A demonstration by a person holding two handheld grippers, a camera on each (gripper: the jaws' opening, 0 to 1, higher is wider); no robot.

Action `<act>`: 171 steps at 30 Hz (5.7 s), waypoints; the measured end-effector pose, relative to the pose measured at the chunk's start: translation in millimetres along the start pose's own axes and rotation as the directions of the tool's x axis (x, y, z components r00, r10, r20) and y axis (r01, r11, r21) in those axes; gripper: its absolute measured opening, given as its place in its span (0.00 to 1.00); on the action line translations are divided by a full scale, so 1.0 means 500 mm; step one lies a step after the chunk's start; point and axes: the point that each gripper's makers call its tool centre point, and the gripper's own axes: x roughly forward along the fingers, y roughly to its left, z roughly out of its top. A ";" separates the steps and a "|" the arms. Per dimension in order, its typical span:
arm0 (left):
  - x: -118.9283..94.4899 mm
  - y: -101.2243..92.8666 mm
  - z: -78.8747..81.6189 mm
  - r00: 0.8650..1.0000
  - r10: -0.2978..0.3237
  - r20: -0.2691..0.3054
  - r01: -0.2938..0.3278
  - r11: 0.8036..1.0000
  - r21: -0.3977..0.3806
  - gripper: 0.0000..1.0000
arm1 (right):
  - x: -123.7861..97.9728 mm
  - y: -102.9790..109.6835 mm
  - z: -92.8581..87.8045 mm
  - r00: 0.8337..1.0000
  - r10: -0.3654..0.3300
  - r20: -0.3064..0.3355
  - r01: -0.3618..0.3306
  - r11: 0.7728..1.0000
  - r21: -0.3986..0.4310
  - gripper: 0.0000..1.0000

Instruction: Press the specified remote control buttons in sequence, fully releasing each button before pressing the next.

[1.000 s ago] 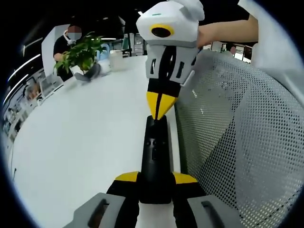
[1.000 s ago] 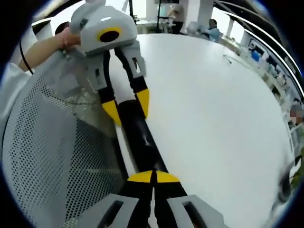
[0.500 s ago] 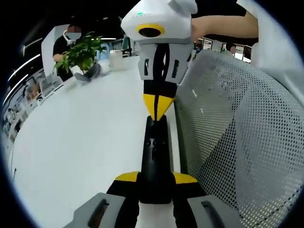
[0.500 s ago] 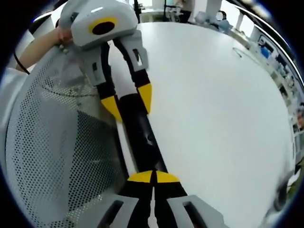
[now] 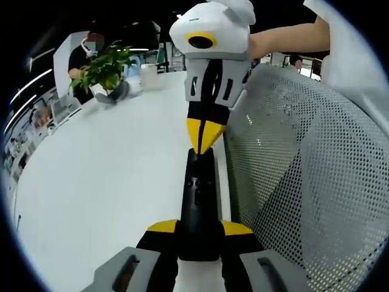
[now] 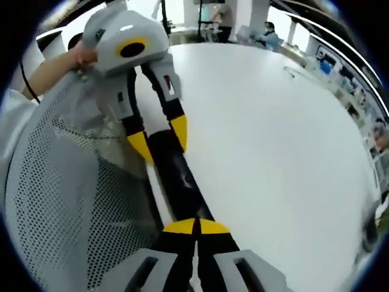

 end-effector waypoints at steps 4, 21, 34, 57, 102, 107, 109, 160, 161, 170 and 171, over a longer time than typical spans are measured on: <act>0.000 0.000 0.000 1.000 0.001 -0.002 -0.001 1.000 0.002 0.25 | -0.001 0.000 0.000 1.000 -0.010 0.026 0.009 0.999 0.041 0.00; 0.003 0.002 0.002 1.000 0.000 0.000 0.000 1.000 0.003 0.25 | -0.001 0.010 0.015 0.998 -0.007 -0.062 -0.007 0.977 -0.213 0.00; 0.003 0.001 0.001 1.000 0.000 0.000 0.000 1.000 0.005 0.25 | 0.017 0.014 0.020 0.994 0.004 -0.111 -0.033 0.967 -0.255 0.00; 0.003 0.002 0.001 1.000 -0.002 0.003 0.002 1.000 0.006 0.25 | 0.019 0.011 0.018 0.997 -0.019 -0.076 -0.005 0.951 -0.309 0.00; 0.000 0.000 0.000 1.000 0.002 0.000 -0.002 1.000 0.005 0.25 | 0.033 0.024 0.036 0.972 0.050 -0.228 -0.137 0.913 -0.385 0.00; 0.000 0.000 0.000 1.000 0.002 0.001 -0.002 1.000 0.005 0.25 | 0.029 0.024 0.034 0.983 0.057 -0.172 -0.112 0.936 -0.334 0.00; 0.001 0.000 0.000 1.000 0.002 0.002 -0.002 1.000 0.004 0.25 | 0.026 0.024 0.032 0.987 0.065 -0.149 -0.112 0.937 -0.330 0.00; 0.005 0.002 0.002 1.000 -0.001 0.004 0.001 1.000 0.006 0.25 | 0.037 0.032 0.043 0.980 0.080 -0.185 -0.146 0.914 -0.378 0.03; 0.005 0.002 0.002 1.000 -0.002 0.004 0.002 1.000 0.007 0.25 | 0.037 0.032 0.043 0.979 0.076 -0.191 -0.146 0.913 -0.382 0.03; 0.005 0.001 0.002 1.000 -0.005 0.002 0.005 1.000 0.010 0.25 | 0.046 0.035 0.050 0.961 0.088 -0.263 -0.192 0.895 -0.402 0.04; 0.005 0.000 0.002 1.000 -0.005 0.001 0.005 1.000 0.011 0.25 | 0.046 0.037 0.050 0.961 0.090 -0.260 -0.192 0.896 -0.401 0.04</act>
